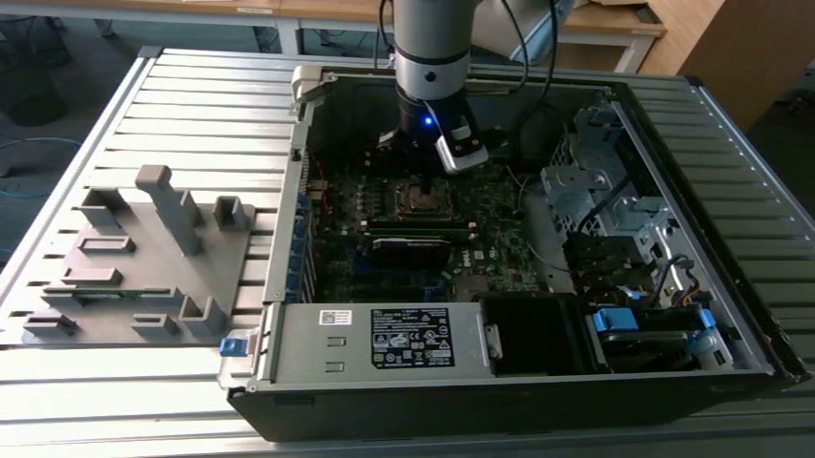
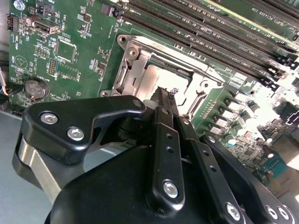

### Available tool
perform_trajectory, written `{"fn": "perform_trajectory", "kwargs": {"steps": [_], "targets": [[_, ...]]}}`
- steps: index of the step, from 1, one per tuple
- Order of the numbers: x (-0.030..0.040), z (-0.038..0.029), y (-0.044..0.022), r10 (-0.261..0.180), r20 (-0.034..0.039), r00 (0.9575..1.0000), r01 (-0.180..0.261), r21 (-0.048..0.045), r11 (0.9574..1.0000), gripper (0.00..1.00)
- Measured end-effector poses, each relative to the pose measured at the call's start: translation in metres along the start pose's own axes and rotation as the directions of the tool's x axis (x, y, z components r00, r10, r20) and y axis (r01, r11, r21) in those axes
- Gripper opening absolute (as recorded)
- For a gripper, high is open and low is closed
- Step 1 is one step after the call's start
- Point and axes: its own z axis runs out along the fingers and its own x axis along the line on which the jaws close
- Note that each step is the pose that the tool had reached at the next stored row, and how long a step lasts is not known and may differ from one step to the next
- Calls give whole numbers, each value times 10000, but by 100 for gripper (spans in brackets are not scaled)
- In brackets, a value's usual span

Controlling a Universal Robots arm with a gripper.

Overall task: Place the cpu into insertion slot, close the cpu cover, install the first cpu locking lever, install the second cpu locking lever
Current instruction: 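Install the first cpu locking lever, then install the second cpu locking lever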

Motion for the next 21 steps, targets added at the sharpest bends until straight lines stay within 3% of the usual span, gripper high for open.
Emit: {"fn": "perform_trajectory", "kwargs": {"steps": [7,21], "targets": [[-8,-114,5,2,0,10000,-2,-6,10000,10],[-12,-158,8,1,-2,10000,-1,-4,10000,10]]}}
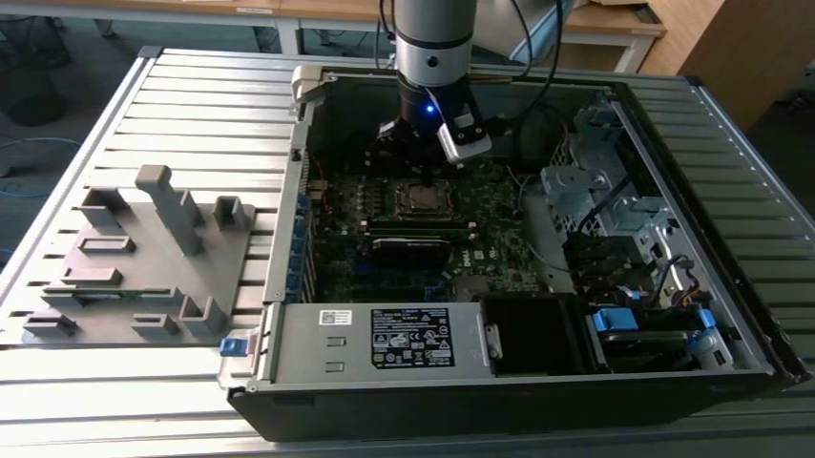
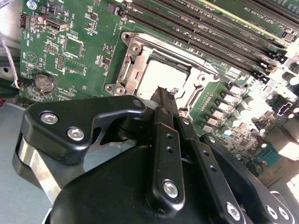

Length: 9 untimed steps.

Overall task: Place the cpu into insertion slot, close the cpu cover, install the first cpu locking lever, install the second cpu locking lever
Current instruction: 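Install the second cpu locking lever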

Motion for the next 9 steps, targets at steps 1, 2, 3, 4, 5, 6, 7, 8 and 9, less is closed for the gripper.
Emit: {"fn": "perform_trajectory", "kwargs": {"steps": [1,2,3,4,5,6,7,8,9], "targets": [[0,-6,0,0,0,10000,0,0,10000,10],[-1,-11,1,0,2,10000,0,-3,10000,10],[-1,-17,1,1,2,10000,-1,-3,10000,10],[-2,-23,1,1,1,10000,-1,-3,10000,10],[-2,-24,2,0,3,10000,0,-6,10000,10],[-2,-24,2,0,3,10000,0,-6,10000,10],[-2,-24,2,0,3,10000,0,-8,10000,10],[-2,-28,2,0,2,10000,0,-4,10000,10],[-2,-30,2,0,2,10000,0,-5,10000,10]]}}
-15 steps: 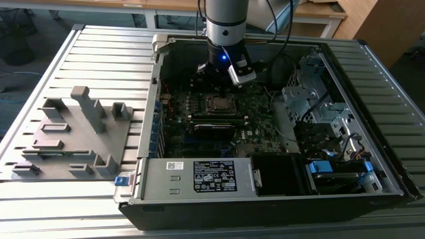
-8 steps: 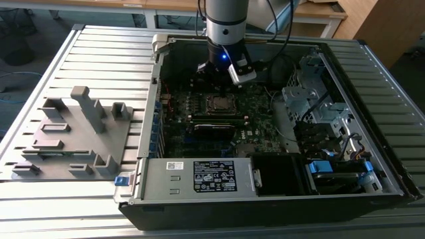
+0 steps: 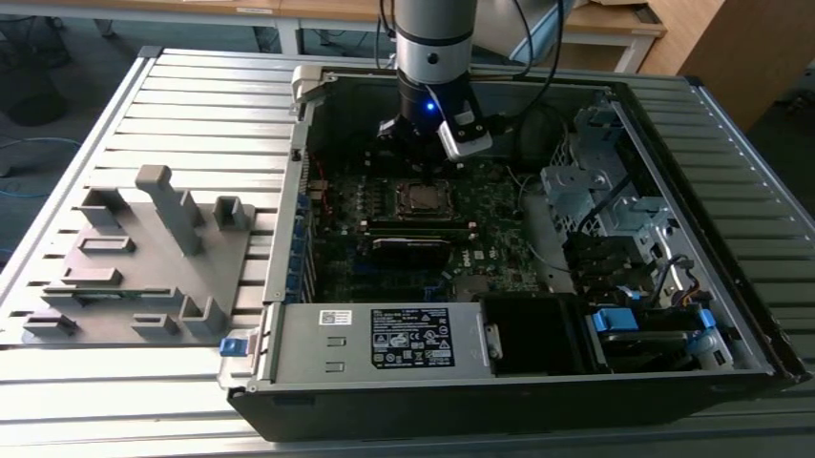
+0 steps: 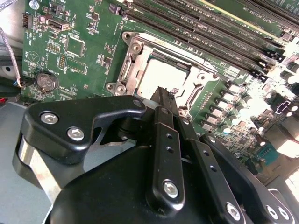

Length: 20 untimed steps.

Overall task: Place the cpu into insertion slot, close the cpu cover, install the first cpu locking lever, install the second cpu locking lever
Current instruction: 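Install the second cpu locking lever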

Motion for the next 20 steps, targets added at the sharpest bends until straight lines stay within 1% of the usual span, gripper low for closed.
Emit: {"fn": "perform_trajectory", "kwargs": {"steps": [10,12,20], "targets": [[0,-6,0,0,0,10000,0,0,10000,10],[-2,-20,1,0,0,10000,0,0,10000,10],[-2,-22,1,0,0,10000,0,0,10000,10]]}}
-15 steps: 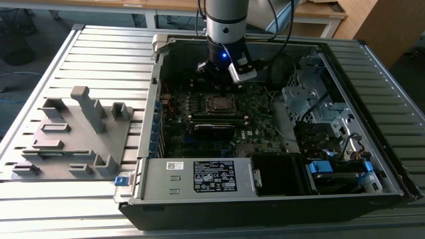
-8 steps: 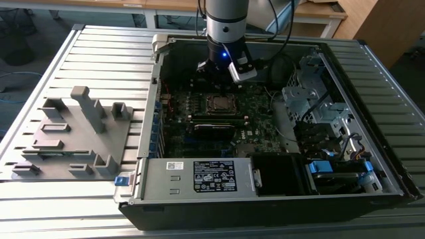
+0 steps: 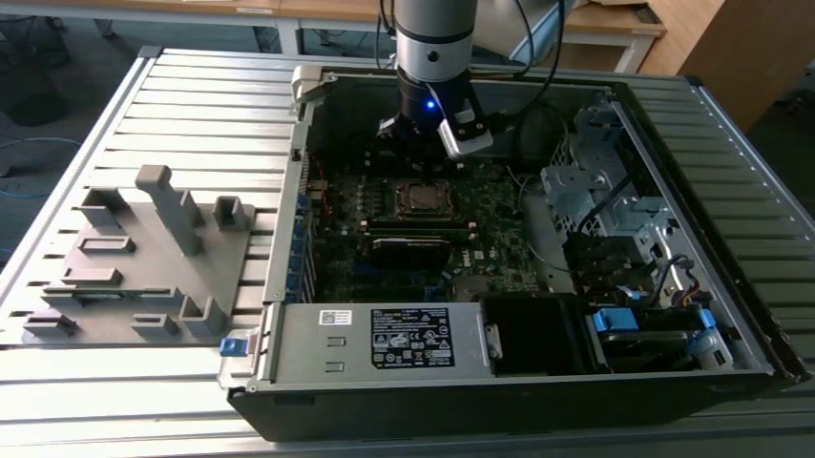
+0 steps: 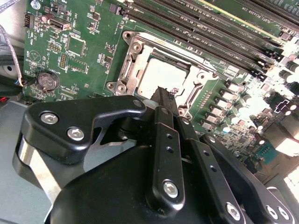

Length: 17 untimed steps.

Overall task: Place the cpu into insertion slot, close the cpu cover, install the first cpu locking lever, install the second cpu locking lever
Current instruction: 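Install the second cpu locking lever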

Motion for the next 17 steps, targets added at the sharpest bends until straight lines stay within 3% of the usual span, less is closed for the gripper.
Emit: {"fn": "perform_trajectory", "kwargs": {"steps": [3,4,7,17], "targets": [[0,0,0,0,-5,10000,0,0,10000,10],[-1,0,0,1,-60,10000,-1,9,10000,10],[-4,2,0,16,-411,9992,-14,57,10000,10],[-7,-34,3,17,-424,9991,-15,57,10000,10]]}}
